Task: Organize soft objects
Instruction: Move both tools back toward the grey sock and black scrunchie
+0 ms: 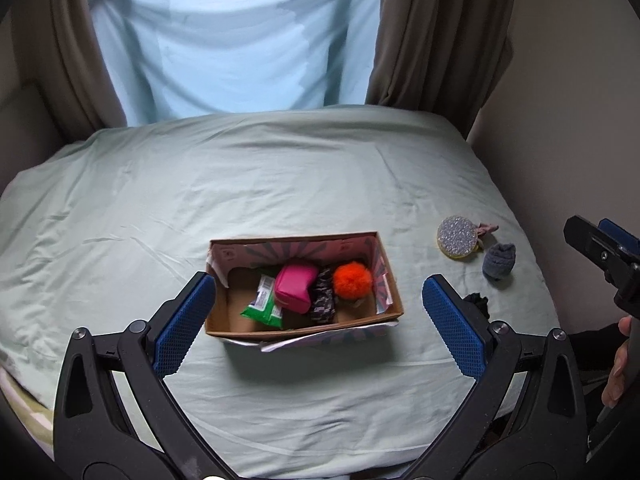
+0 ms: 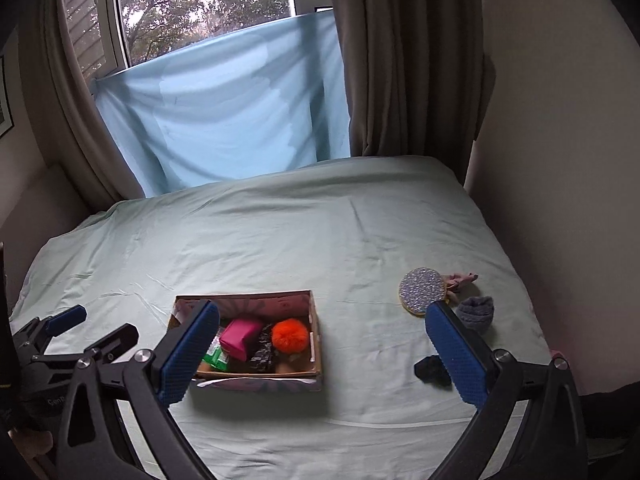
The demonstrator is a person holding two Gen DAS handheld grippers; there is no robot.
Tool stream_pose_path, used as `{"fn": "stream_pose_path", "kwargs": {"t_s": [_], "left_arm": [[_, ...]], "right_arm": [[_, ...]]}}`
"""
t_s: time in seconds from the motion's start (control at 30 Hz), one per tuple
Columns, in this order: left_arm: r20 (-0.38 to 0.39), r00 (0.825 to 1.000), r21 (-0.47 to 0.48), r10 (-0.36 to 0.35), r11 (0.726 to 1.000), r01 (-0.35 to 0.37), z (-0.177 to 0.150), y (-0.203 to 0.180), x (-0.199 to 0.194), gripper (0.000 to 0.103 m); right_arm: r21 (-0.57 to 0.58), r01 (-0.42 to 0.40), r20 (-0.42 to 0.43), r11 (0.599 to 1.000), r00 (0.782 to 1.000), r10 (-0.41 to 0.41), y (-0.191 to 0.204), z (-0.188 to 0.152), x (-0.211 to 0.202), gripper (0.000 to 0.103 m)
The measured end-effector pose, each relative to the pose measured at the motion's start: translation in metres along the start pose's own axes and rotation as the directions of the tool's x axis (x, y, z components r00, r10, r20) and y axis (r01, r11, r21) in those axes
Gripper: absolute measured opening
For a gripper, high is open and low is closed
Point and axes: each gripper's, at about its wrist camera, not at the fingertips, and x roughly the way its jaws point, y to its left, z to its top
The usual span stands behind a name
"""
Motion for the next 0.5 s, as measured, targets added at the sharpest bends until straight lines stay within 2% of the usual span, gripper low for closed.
{"fn": "stream_pose_path", "kwargs": {"t_s": [0.1,0.23,0.5], "left_arm": [[0.029,0.999,-0.003,-0.024,1.000,0.024,0.005,-0.035,-0.004,0.102],[0.059,0.998,0.054,-0.037,0.998,0.034,0.013,-0.093,0.002,0.103],[0.036,0.996,0.106,-0.078,0.992,0.074,0.011,-0.201,0.045,0.103]], "right_arm": [[-0.002,0.024,0.015,1.000,1.000,-0.024,-0.036,0.000,-0.008,0.103],[0.004,0.052,0.032,0.999,0.998,-0.052,-0.092,0.003,-0.011,0.103],[0.007,0.054,0.006,0.999,0.999,-0.054,-0.194,0.004,0.016,0.103]]}}
